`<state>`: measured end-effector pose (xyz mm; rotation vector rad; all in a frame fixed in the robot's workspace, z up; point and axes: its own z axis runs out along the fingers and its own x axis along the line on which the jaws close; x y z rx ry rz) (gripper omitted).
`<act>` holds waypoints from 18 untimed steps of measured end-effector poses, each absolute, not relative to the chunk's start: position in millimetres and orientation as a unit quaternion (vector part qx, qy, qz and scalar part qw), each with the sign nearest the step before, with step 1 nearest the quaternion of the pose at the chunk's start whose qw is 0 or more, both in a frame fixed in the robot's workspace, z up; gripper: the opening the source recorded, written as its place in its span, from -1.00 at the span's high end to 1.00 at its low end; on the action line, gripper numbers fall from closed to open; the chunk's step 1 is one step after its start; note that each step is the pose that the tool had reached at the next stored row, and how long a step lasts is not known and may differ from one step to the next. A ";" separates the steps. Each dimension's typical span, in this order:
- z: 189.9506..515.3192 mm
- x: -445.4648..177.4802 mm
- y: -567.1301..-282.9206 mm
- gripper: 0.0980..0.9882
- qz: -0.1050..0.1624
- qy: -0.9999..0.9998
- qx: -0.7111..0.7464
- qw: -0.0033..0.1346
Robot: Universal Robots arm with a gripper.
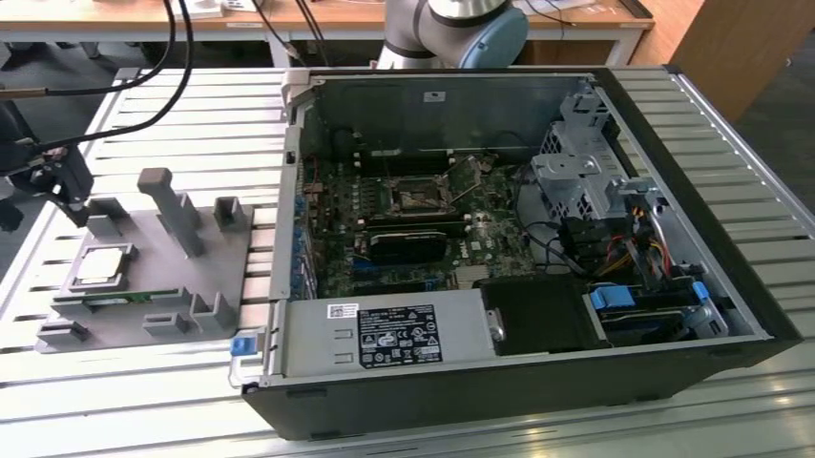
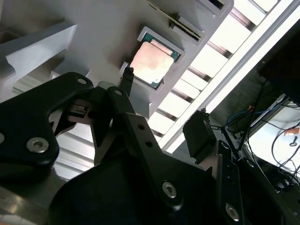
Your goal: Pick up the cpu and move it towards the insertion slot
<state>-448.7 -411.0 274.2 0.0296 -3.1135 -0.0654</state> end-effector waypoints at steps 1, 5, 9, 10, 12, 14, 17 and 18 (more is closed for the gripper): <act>272.8 -448.6 -411.0 -0.37 -0.021 -1.000 0.009 0.014; 267.5 -448.1 -411.0 -0.37 -0.021 -1.000 0.009 0.014; 265.7 -448.0 -411.1 -0.37 -0.021 -1.000 0.010 0.012; 264.4 -448.0 -411.1 -0.37 -0.021 -1.000 0.010 0.011; 261.1 -448.0 -411.2 -0.37 -0.021 -1.000 0.010 0.011; 257.5 -448.0 -411.1 -0.37 -0.021 -1.000 0.010 0.011; 252.1 -447.4 -411.1 -0.37 -0.021 -1.000 0.009 0.011; 250.3 -446.8 -411.2 -0.37 -0.021 -1.000 0.010 0.011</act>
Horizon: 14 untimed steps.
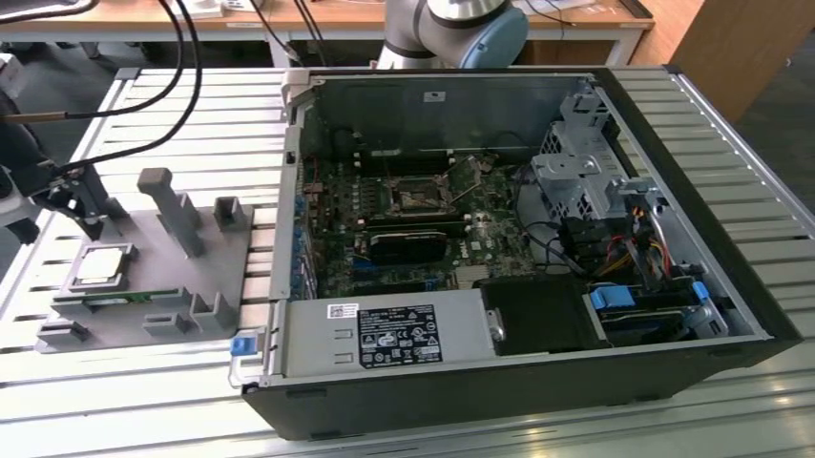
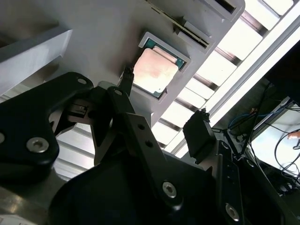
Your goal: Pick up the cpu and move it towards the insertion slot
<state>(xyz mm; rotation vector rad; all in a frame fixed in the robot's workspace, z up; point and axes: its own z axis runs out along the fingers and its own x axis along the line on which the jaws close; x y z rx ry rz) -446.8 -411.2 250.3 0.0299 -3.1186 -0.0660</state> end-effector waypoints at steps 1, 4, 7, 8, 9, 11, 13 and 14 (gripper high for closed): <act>248.7 -445.9 -411.2 -0.37 -0.021 -1.000 0.010 0.011; 244.5 -443.9 -411.1 -0.37 -0.022 -1.000 0.010 0.011; 240.2 -443.5 -411.1 -0.37 -0.022 -1.000 0.010 0.011; 238.8 -443.4 -411.2 -0.37 -0.022 -1.000 0.010 0.011; 237.3 -443.4 -411.2 -0.37 -0.022 -1.000 0.010 0.011; 235.2 -443.4 -411.2 -0.37 -0.022 -1.000 0.010 0.011; 234.0 -443.3 -411.2 -0.37 -0.022 -1.000 0.010 0.011; 233.2 -443.3 -411.2 -0.37 -0.022 -1.000 0.010 0.011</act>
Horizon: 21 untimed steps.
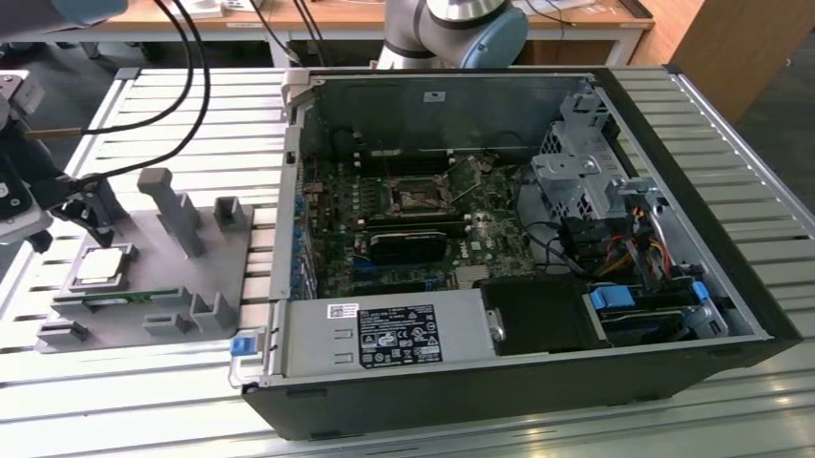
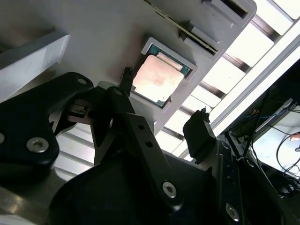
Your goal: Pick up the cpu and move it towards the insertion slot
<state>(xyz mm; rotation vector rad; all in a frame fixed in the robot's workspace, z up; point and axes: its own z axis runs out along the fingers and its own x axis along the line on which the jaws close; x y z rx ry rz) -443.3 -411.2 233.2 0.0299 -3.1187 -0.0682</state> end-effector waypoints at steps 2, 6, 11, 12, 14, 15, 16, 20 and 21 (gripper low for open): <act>231.6 -443.3 -411.2 -0.37 -0.022 -1.000 0.010 0.011; 226.6 -443.3 -411.2 -0.37 -0.022 -1.000 0.010 0.011; 218.4 -443.2 -411.3 -0.37 -0.022 -1.000 0.010 0.009; 217.0 -443.3 -411.3 -0.37 -0.022 -1.000 0.010 0.009; 214.3 -443.2 -411.3 -0.37 -0.022 -1.000 0.010 0.008; 213.0 -443.2 -411.4 -0.37 -0.022 -1.000 0.010 0.007; 211.8 -443.3 -411.3 -0.37 -0.022 -1.000 0.010 0.007; 207.6 -443.3 -411.4 -0.37 -0.022 -1.000 0.009 0.005; 206.6 -443.3 -411.4 -0.37 -0.022 -1.000 0.009 0.005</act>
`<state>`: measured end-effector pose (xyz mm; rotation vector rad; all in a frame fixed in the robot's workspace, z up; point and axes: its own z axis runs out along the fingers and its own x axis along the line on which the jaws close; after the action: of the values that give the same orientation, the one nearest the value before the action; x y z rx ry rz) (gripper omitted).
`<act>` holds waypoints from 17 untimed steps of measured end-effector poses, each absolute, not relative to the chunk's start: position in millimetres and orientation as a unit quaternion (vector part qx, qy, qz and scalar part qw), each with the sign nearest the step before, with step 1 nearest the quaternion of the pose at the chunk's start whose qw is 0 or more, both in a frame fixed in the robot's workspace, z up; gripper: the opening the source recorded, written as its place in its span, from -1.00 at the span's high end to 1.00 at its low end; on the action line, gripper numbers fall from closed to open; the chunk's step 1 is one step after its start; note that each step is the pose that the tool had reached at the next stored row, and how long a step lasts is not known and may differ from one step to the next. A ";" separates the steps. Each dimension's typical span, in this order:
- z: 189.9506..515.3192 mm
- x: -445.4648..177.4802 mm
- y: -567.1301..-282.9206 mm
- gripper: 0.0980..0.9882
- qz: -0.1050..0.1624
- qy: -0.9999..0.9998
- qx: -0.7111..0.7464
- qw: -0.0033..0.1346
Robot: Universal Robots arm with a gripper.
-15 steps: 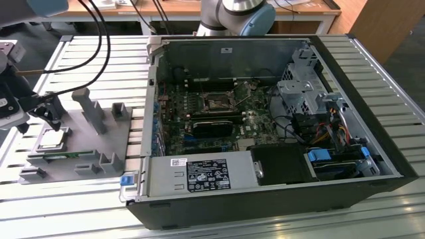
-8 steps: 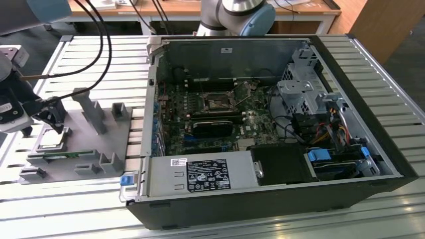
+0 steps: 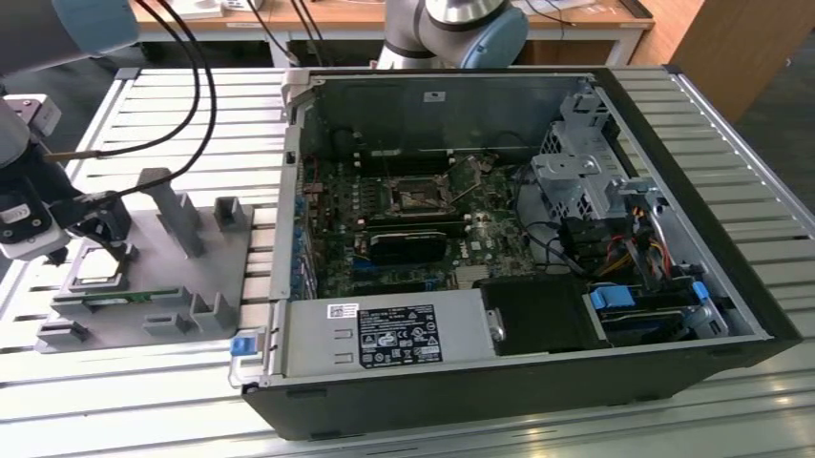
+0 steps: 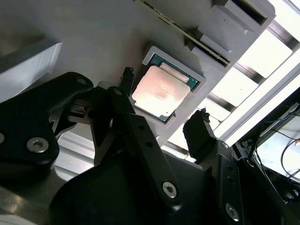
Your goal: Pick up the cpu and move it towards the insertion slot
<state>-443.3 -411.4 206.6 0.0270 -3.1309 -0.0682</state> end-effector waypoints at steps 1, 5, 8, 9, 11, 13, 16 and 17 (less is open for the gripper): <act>205.6 -443.3 -411.3 -0.37 -0.022 -1.000 0.008 0.005; 202.2 -443.3 -411.3 -0.37 -0.022 -1.000 0.008 0.004; 199.6 -443.3 -411.3 -0.37 -0.022 -1.000 0.008 0.004; 198.7 -443.3 -411.3 -0.37 -0.022 -1.000 0.008 0.004; 197.1 -443.3 -411.3 -0.37 -0.022 -1.000 0.008 0.004; 195.5 -443.3 -411.3 -0.37 -0.022 -1.000 0.008 0.004; 193.6 -443.3 -411.2 -0.37 -0.022 -1.000 0.008 0.004; 192.8 -443.3 -411.1 -0.37 -0.022 -1.000 0.008 0.004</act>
<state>-443.3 -411.1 192.8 0.0257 -3.1324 -0.0691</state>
